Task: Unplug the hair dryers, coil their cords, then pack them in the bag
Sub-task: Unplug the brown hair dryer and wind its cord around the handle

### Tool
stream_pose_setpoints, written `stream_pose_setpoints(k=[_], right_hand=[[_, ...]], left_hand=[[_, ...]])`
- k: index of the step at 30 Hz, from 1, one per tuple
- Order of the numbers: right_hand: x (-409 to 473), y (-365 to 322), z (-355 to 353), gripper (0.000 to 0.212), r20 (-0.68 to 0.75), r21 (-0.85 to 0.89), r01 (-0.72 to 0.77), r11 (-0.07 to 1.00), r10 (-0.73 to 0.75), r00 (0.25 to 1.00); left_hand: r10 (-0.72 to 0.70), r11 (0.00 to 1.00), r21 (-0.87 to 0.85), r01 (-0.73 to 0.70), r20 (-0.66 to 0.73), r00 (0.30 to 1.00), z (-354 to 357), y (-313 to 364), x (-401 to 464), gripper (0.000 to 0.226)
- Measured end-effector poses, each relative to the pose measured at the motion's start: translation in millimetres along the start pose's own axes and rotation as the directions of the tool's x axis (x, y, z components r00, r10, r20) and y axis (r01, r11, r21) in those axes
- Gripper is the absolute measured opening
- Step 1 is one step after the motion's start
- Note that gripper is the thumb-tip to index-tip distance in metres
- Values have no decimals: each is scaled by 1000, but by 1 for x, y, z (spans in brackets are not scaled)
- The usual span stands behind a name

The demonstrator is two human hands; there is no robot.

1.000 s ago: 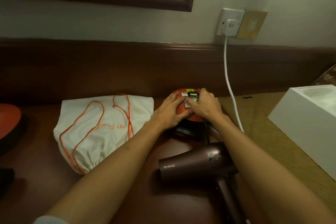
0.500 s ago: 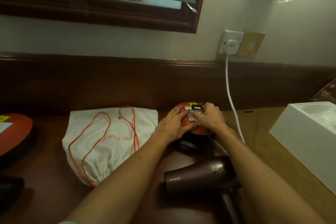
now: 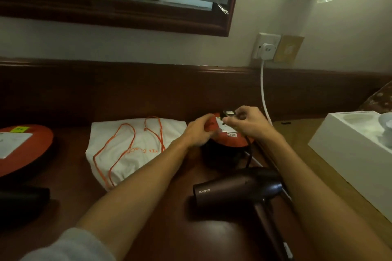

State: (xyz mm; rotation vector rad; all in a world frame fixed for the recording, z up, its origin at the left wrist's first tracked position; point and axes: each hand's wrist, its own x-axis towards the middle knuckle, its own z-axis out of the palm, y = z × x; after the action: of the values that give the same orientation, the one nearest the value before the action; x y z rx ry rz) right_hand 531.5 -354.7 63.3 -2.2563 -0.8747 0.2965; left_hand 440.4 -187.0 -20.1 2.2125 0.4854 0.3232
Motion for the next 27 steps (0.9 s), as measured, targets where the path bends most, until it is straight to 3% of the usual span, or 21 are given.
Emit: stream_pose_setpoints(k=[4,9,12,16,21,27], right_hand=[[-16,-14,28,45,37,-162,81,983,-75,996],[-38,-22,64,53,164,-400,154,904,-95,982],[-49,-27,70,49,157,-474,201,857,-143,977],[-60,-25,63,51,168,-467,196,862,-131,977],[-85,-14,46,58,123,-389,139,911,-98,988],[-150,24,24,61,-162,-259,52,964,-96,982]], left_hand=[[-40,999,-29,35,-217,975,-24,-13,-44,47],[-40,994,93,60,-206,978,-29,-13,-109,33],[-58,996,47,69,-221,974,-21,-2,-137,29],[-100,995,-8,100,-40,994,-6,14,-164,37],[3,996,85,-16,152,988,13,20,-183,67],[65,987,142,-77,89,994,30,15,-192,60]])
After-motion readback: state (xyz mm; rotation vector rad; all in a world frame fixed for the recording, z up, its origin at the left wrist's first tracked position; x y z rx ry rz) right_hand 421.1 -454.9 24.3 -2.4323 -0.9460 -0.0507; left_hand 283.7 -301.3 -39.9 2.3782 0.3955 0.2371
